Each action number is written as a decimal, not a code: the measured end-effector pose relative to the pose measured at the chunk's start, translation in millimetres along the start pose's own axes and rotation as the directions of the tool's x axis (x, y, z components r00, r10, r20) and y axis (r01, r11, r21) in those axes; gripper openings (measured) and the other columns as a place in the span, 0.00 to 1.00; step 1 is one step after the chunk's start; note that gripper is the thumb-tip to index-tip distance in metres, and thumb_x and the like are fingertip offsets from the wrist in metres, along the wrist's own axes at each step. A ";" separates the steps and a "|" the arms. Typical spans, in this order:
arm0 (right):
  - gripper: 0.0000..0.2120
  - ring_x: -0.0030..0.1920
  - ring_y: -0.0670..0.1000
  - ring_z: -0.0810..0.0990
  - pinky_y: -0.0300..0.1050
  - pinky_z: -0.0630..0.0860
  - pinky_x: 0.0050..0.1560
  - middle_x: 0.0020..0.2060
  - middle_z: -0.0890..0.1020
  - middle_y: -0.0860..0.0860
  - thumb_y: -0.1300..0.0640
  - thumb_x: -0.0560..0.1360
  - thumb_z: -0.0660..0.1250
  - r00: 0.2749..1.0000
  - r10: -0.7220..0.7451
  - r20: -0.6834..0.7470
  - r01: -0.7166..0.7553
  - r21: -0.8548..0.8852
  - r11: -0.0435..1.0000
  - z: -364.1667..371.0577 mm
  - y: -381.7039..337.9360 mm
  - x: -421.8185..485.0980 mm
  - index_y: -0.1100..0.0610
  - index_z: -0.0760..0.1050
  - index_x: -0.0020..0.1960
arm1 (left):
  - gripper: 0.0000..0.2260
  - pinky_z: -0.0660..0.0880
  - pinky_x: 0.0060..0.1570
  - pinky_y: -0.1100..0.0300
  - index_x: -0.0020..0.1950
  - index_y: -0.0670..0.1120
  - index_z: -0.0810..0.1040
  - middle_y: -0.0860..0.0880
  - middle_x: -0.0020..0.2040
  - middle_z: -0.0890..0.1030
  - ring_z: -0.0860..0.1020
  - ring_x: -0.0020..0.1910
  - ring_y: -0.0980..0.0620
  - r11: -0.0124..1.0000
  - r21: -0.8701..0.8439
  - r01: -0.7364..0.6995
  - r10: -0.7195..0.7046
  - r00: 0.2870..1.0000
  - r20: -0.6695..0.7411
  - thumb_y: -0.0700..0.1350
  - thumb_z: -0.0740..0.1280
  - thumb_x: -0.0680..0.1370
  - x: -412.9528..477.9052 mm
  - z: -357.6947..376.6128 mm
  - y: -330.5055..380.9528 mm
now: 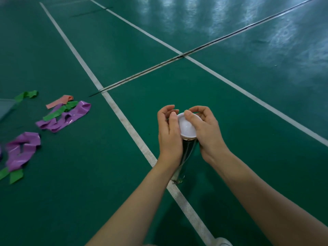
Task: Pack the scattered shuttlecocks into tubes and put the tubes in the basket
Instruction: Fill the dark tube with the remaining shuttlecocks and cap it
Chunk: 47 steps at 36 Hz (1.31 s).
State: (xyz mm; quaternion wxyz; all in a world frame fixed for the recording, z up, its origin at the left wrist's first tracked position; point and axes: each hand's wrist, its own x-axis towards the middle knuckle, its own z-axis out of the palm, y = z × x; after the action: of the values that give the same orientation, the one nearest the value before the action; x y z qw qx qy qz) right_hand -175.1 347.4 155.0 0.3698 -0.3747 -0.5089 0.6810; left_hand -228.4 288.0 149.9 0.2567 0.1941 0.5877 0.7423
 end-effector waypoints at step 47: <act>0.05 0.33 0.44 0.77 0.37 0.75 0.33 0.39 0.77 0.50 0.55 0.80 0.61 0.913 -0.034 -0.407 0.030 -0.017 0.999 -94.3 -40.5 -72.9 0.56 0.72 0.49 | 0.08 0.74 0.40 0.63 0.51 0.45 0.67 0.49 0.45 0.74 0.74 0.40 0.55 0.961 0.002 0.278 -0.249 0.856 0.453 0.50 0.60 0.79 -82.7 70.5 -11.0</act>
State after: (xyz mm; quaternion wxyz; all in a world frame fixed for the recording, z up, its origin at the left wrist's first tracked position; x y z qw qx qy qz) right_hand -54.0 330.5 185.1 0.4769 -0.5016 -0.4304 0.5794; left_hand -119.6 294.1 156.8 0.4902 0.2695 0.5098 0.6536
